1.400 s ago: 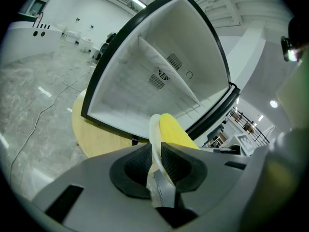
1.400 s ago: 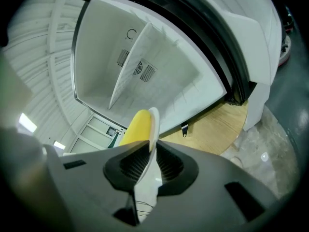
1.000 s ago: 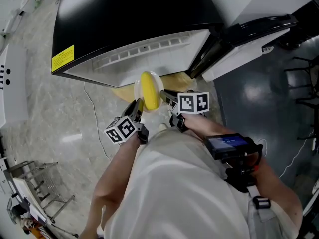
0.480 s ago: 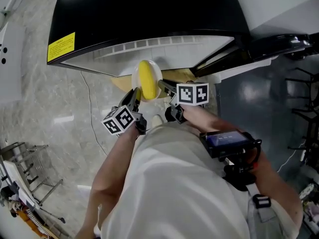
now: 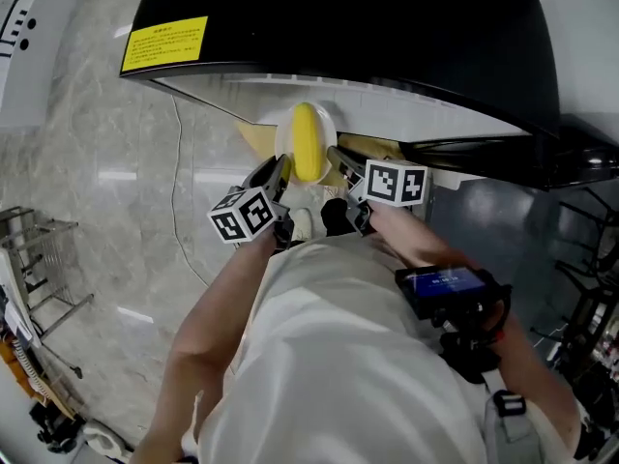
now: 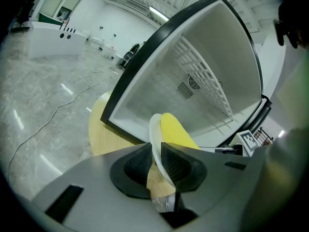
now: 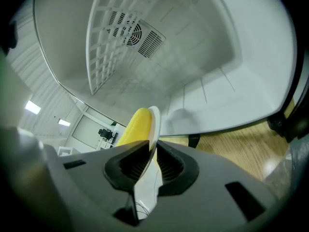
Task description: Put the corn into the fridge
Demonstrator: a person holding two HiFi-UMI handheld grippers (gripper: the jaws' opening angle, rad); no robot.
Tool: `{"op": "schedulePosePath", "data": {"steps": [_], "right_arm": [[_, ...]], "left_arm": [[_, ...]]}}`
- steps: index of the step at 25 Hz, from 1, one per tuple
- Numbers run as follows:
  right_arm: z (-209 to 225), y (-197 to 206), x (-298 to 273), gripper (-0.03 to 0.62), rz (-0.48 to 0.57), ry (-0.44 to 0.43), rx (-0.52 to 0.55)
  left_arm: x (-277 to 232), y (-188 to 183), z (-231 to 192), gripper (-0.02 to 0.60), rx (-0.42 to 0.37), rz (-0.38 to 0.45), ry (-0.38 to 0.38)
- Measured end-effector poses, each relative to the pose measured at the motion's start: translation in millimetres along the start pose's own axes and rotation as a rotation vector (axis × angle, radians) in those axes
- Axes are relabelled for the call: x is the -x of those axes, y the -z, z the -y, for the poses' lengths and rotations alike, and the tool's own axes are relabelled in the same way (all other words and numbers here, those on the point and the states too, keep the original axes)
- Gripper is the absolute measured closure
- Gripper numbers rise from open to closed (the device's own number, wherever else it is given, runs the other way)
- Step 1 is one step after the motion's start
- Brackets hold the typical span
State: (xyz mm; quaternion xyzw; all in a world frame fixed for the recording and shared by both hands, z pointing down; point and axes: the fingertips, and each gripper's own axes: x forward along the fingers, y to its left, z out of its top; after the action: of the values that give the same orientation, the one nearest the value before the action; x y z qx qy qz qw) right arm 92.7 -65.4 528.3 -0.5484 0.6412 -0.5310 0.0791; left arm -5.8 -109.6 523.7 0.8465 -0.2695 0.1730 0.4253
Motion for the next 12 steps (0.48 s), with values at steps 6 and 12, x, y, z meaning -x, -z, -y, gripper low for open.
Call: {"op": "schedulePosePath", "data": {"steps": [6, 12], "right_arm": [[1.2, -5.1, -9.9, 0.545, -0.038, -0.016, 0.012], [-1.5, -14.8, -18.7, 0.545, -0.070, -0.023, 0.049]], "left_arm": [[-0.9, -4.5, -3.3, 0.523, 0.017, 0.032, -0.025], [-2.4, -13.8, -6.0, 0.523, 0.025, 0.083, -0.052]]}}
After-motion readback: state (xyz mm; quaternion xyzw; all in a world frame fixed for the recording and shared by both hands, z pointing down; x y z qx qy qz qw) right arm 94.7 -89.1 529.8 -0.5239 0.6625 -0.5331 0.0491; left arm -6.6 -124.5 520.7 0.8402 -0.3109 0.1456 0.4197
